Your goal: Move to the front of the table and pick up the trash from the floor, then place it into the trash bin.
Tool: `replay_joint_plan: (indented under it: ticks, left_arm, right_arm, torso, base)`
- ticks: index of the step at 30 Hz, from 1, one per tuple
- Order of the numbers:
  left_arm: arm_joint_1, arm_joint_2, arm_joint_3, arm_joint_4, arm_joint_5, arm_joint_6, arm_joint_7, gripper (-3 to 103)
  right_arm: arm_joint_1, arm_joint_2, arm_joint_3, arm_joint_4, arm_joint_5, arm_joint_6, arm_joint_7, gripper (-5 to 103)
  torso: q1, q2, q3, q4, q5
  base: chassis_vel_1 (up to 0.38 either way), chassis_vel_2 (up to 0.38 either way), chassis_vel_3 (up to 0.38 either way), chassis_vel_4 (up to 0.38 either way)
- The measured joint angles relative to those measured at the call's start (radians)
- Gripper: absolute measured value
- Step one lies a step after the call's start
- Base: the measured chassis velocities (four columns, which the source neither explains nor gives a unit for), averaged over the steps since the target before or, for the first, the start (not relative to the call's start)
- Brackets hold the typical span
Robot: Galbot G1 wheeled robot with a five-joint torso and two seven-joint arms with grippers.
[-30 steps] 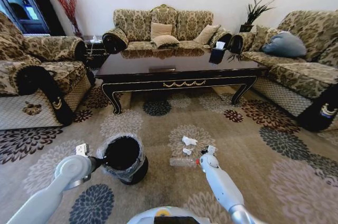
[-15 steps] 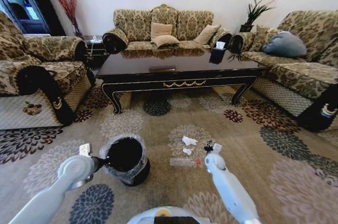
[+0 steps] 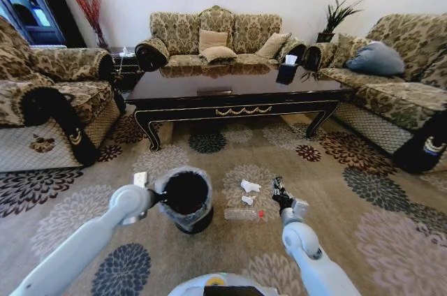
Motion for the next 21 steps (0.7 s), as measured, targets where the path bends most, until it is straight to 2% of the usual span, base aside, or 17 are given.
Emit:
replay_joint_plan:
  ticks: [3,6,11,14,17,21]
  left_arm:
    - [-0.061,-0.031,0.06,0.02,-0.003,0.0,-0.02,0]
    - [-0.128,-0.066,0.131,0.037,-0.008,0.0,-0.036,0]
    - [-0.193,-0.115,0.236,0.047,-0.021,0.0,-0.034,0]
    - [-0.21,-0.136,0.272,0.055,-0.023,0.0,-0.033,0]
    - [-0.257,-0.209,0.35,0.089,-0.022,0.0,-0.034,0]
    - [-0.29,-0.259,0.396,0.107,-0.021,0.0,-0.041,0]
  right_arm:
    - [-0.055,0.024,-0.023,0.081,-0.073,0.021,-0.042,21]
    - [-0.123,0.03,-0.048,0.153,-0.18,0.055,-0.124,21]
    - [-0.182,0.034,-0.073,0.208,-0.3,0.107,-0.201,21]
    - [-0.199,0.042,-0.082,0.222,-0.322,0.119,-0.213,21]
    - [-0.247,0.061,-0.096,0.247,-0.357,0.14,-0.237,21]
    - [-0.277,0.068,-0.095,0.253,-0.384,0.153,-0.247,21]
  torso:
    - [0.0,0.0,0.0,0.0,0.0]
    - [0.0,0.0,0.0,0.0,0.0]
    - [0.0,0.0,0.0,0.0001,0.0]
    - [0.0,0.0,0.0,0.0004,0.0]
    - [0.0,0.0,0.0,-0.0001,-0.0001]
    - [0.0,0.0,0.0,-0.0005,0.0002]
  base:
    - [0.0,0.0,0.0,0.0]
    - [0.0,0.0,0.0,0.0]
    - [0.0,0.0,0.0,0.0]
    - [0.0,0.0,0.0,0.0]
    - [0.0,0.0,0.0,0.0]
    - [0.0,0.0,0.0,0.0]
